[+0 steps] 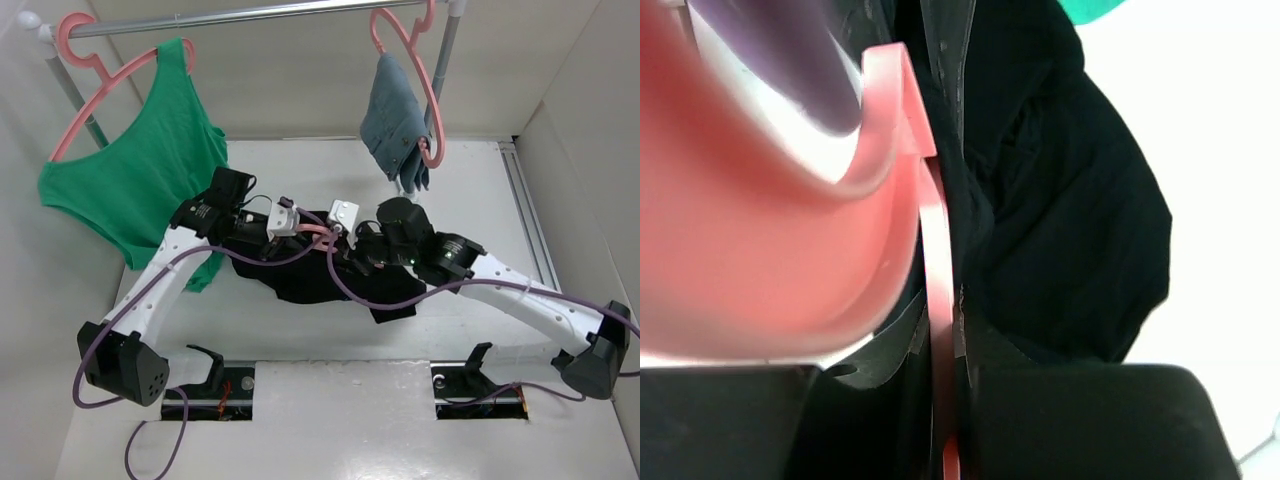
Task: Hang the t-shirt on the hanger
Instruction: Place tshirt on hanger
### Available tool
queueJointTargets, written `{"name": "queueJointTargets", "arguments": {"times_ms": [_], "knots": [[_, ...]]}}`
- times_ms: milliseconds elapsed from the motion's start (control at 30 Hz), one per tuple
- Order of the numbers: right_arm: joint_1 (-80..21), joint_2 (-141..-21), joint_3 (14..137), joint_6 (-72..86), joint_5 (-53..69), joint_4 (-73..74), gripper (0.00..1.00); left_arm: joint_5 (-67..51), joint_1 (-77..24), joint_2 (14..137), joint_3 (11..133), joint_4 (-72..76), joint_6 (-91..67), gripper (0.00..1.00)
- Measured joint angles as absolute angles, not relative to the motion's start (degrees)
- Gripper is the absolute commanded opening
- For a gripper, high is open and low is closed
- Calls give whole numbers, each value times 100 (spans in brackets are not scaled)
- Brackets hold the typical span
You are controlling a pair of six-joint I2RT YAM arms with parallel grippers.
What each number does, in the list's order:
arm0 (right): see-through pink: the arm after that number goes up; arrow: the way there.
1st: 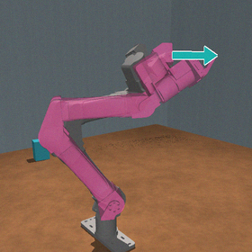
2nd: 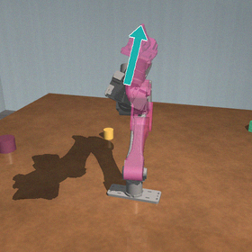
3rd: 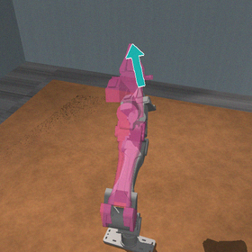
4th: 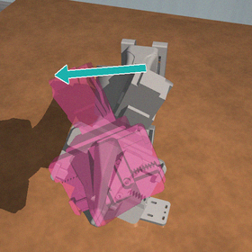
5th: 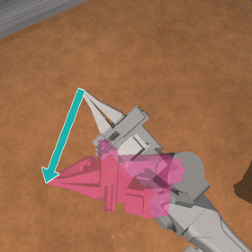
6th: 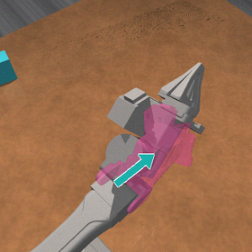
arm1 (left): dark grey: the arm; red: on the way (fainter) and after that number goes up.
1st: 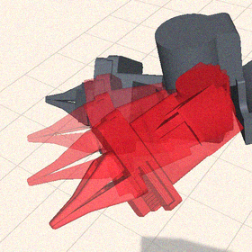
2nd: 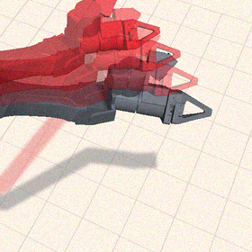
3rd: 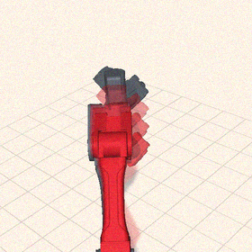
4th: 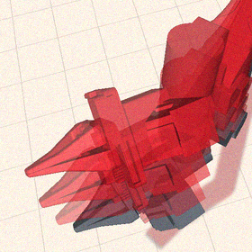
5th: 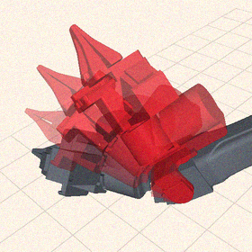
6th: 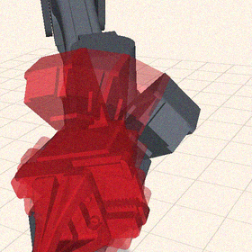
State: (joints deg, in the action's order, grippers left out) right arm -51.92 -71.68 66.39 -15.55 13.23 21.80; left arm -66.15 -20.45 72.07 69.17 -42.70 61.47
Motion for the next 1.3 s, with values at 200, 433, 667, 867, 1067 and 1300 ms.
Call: {"name": "queueJointTargets", "arguments": {"times_ms": [200, 433, 667, 867, 1067, 1300], "knots": [[-5186, -6364, 6294, -1546, 1041, 2386, 0, -6871, -1800, 7210, 6925, -4237, 6167, 6], [-5177, -5817, 6361, -1494, 659, 2969, 0, -7089, -1361, 7299, 6956, -4110, 6217, 8], [-5166, -5927, 7102, -1468, 451, 3863, 0, -7153, -1166, 7459, 6991, -3931, 6254, 8], [-5162, -6036, 7789, -1374, 401, 4508, 0, -6882, -773, 7579, 7135, -3822, 6270, 56], [-5144, -6403, 8932, -1173, 226, 4880, 0, -6591, -440, 7846, 7481, -3865, 6178, 100], [-5144, -7767, 10927, -1070, -565, 5360, 0, -6440, -355, 7568, 7994, -2808, 4650, 100]]}}
